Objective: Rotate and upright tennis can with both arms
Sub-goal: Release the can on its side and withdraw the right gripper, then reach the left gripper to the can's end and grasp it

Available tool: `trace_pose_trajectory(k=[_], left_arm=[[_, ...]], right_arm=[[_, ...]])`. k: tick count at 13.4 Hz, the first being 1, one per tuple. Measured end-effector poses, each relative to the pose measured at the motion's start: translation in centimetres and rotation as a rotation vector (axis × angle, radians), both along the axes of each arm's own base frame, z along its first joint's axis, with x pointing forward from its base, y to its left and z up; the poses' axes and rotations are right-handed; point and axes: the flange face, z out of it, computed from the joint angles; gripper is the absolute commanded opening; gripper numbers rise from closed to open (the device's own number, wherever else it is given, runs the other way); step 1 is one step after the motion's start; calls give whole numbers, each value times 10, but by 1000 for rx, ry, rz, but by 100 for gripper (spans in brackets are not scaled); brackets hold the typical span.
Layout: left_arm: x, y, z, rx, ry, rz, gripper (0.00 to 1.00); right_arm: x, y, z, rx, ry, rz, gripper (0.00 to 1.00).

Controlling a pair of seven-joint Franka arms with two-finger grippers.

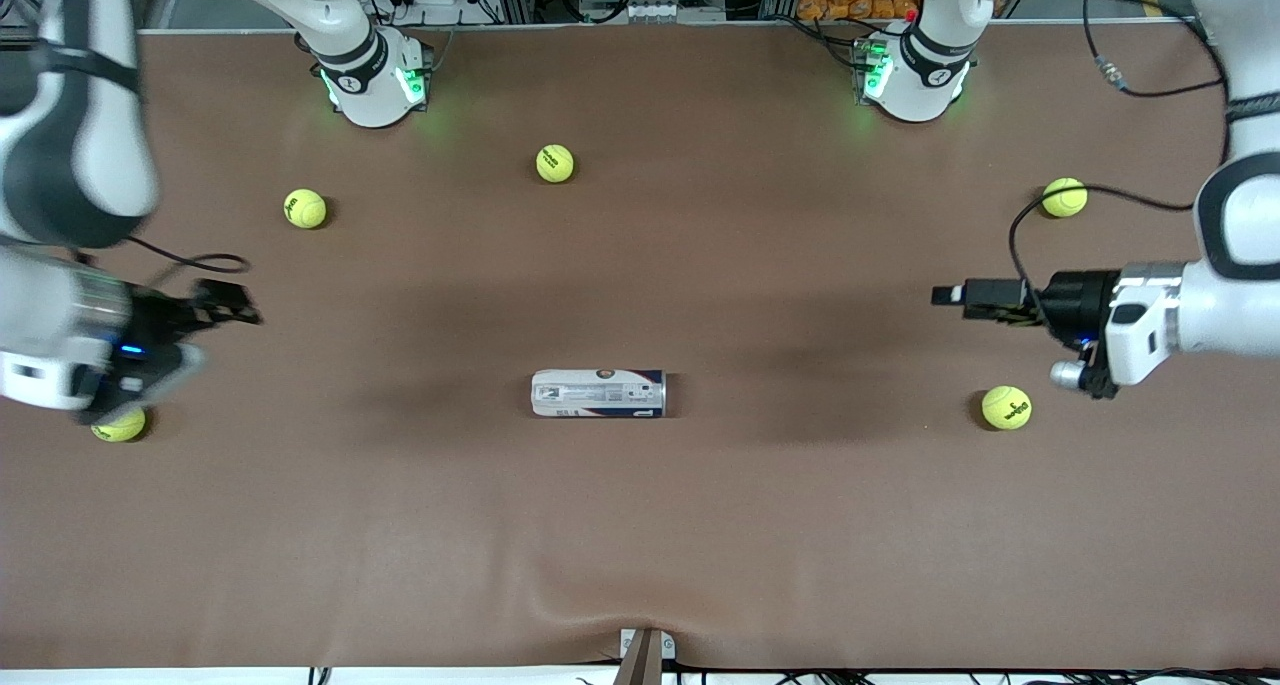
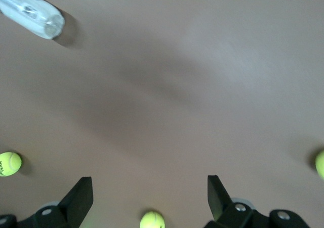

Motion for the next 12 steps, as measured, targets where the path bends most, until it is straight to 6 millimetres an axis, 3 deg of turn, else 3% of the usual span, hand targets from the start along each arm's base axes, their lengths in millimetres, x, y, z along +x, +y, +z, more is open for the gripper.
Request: trace_pose_trajectory(k=[2, 4, 8, 10, 12], left_arm=[[12, -10, -49, -90, -7, 11, 100], [21, -28, -88, -131, -30, 32, 100], [28, -80, -122, -191, -70, 57, 100], [27, -100, -146, -245, -95, 61, 100], [23, -123, -179, -314, -95, 81, 100]], right_arm=[[-15, -28, 24, -9, 9, -92, 100], [-37, -35, 53, -26, 41, -190, 100], [-70, -39, 102, -56, 39, -326, 100], [-78, -38, 113, -65, 42, -382, 100], [-83, -24, 123, -77, 44, -450, 100]])
